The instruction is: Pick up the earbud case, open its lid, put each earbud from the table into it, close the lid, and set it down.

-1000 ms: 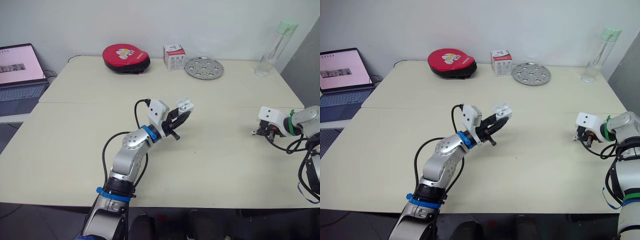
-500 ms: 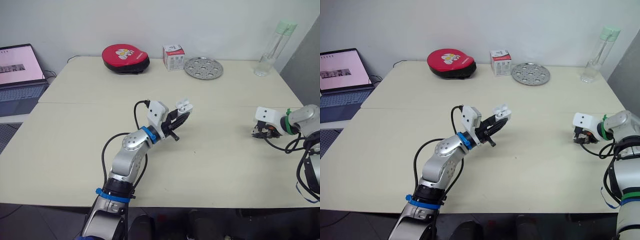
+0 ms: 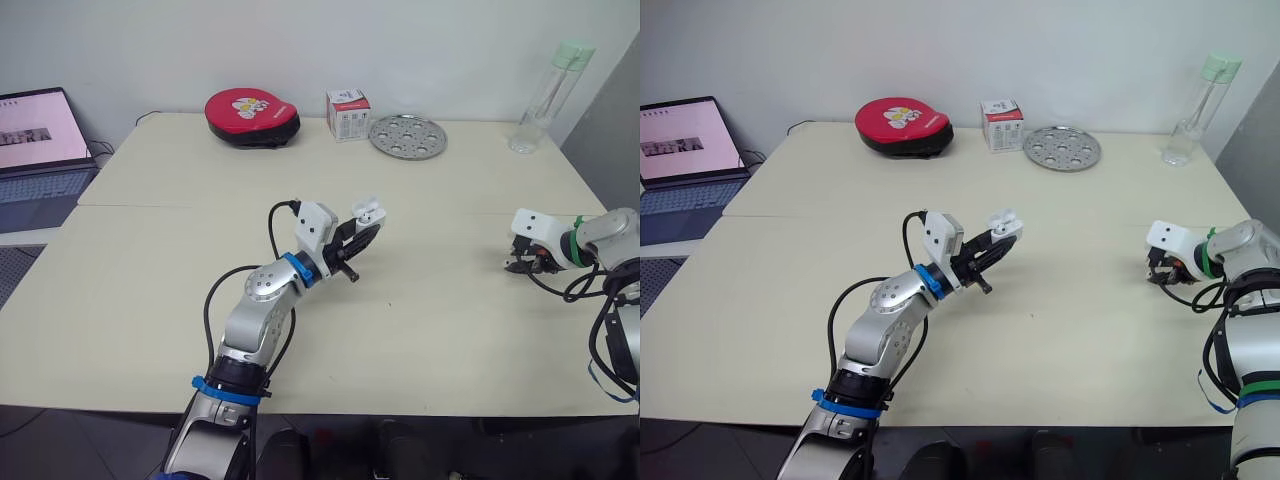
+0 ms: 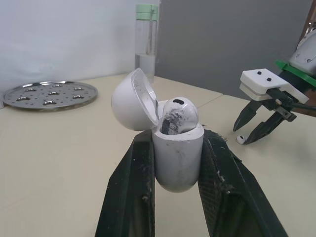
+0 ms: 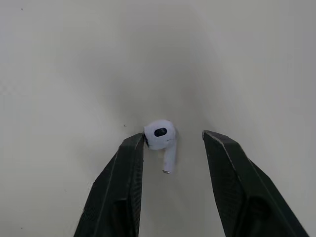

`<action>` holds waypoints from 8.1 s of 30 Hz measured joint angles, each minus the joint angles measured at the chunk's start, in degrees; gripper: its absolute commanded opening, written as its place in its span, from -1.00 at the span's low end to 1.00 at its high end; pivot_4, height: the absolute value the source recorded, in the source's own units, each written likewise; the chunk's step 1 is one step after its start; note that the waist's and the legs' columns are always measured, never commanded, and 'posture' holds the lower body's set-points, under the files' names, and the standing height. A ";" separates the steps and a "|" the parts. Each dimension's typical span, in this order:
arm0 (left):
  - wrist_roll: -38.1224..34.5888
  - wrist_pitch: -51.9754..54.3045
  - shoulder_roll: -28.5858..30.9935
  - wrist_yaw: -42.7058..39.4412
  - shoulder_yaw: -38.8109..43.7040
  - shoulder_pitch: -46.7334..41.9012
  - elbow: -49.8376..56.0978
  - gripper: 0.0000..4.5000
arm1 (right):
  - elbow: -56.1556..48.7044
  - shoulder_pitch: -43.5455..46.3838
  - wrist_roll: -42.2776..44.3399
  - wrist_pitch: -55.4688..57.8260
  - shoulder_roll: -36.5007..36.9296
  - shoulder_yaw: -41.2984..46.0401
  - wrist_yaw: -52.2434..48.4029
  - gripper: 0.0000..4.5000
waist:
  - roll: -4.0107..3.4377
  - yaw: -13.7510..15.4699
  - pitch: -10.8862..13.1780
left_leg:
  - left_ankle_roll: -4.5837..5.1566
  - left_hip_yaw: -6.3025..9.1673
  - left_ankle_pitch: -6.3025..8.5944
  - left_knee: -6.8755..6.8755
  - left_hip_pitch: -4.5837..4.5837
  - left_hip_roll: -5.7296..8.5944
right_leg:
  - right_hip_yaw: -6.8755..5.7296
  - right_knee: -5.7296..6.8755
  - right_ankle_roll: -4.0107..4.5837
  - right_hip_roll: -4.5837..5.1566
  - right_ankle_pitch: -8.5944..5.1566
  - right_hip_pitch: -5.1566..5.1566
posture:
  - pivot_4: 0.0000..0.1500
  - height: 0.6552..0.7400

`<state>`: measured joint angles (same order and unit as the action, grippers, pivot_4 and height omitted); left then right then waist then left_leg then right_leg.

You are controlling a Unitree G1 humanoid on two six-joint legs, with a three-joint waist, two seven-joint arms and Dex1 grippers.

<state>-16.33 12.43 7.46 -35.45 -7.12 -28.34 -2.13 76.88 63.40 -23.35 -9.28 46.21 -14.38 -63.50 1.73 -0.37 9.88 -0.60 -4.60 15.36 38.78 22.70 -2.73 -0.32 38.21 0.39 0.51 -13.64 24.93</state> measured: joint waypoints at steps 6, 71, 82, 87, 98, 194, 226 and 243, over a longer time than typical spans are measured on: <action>0.00 0.00 0.09 -0.04 0.11 -0.05 -0.01 -0.66 | 0.01 -0.05 1.19 0.59 -0.12 1.43 -0.81 -0.99 | 0.00 -0.05 0.00 | 0.00 -0.01 0.00 0.00 -0.01 0.00 | 0.01 0.01 0.00 0.00 0.00 -0.01 | 1.00 1.00; 0.26 1.25 1.15 -0.18 -1.04 0.64 1.52 -0.66 | -58.41 -33.49 32.24 44.41 -24.22 30.87 47.10 -0.85 | 0.00 -0.24 -0.05 | 0.04 0.02 0.01 0.06 -0.11 0.03 | 0.08 0.63 -0.40 -0.20 -0.23 0.12 | 1.00 1.00; 0.54 1.24 0.90 -0.04 -1.37 0.79 1.56 -0.66 | -60.47 -36.70 32.38 41.79 -17.40 25.11 37.38 -0.89 | -0.01 -0.63 -0.05 | 0.05 0.03 0.02 0.02 -0.06 0.01 | 0.10 0.58 -0.42 -0.19 -0.25 0.15 | 1.00 1.00; 0.69 1.00 1.28 -0.03 -1.05 1.56 1.64 -0.66 | -67.88 -44.12 27.02 33.90 3.48 16.94 21.41 -0.89 | -0.03 -0.06 -0.04 | 0.07 0.11 0.03 0.00 0.04 0.10 | 0.00 0.37 -0.51 -0.11 -0.30 0.13 | 1.00 1.00; 1.29 -0.06 0.39 0.04 -1.24 2.75 1.59 -0.66 | -67.92 -59.45 16.09 12.76 18.21 15.07 16.13 -0.57 | 0.05 -0.12 0.00 | 0.04 -0.06 0.01 0.02 -0.26 0.09 | 0.18 0.45 -0.52 -0.31 -0.31 0.01 | 1.00 1.00; 2.48 -0.36 1.06 1.01 -1.49 6.01 2.24 -0.66 | -51.20 -32.23 9.18 3.94 21.04 -2.50 -16.15 0.81 | 0.04 -0.02 -0.01 | 0.06 -0.27 0.03 0.02 -0.48 0.04 | 0.60 0.44 -0.51 -0.27 -0.31 -0.04 | 1.00 1.00; 2.46 0.13 1.27 2.32 -1.38 6.56 3.86 -0.66 | -43.09 -27.79 4.20 -1.84 17.18 -3.88 -16.77 -0.58 | 0.09 -0.53 0.01 | 0.07 -0.34 0.04 0.00 -1.00 0.00 | 0.68 0.39 -0.50 -0.26 -0.32 -0.54 | 1.00 1.00; 1.91 0.08 0.61 2.15 -1.18 4.99 2.41 -0.66 | -64.97 -21.25 32.01 35.37 -8.15 16.68 -3.87 -0.83 | 0.11 -1.71 0.06 | -0.05 0.06 0.06 -0.10 -1.15 -0.03 | 0.93 0.67 -0.48 -0.29 -0.32 -0.50 | 1.00 1.00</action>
<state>-14.41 12.51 8.06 -33.30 -8.30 -23.35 0.28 11.91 42.14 8.66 26.08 38.06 2.30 -67.38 1.84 -2.08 9.94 -0.65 -4.54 15.42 38.68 21.55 -2.76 0.61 38.87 -0.09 0.22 -13.97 24.43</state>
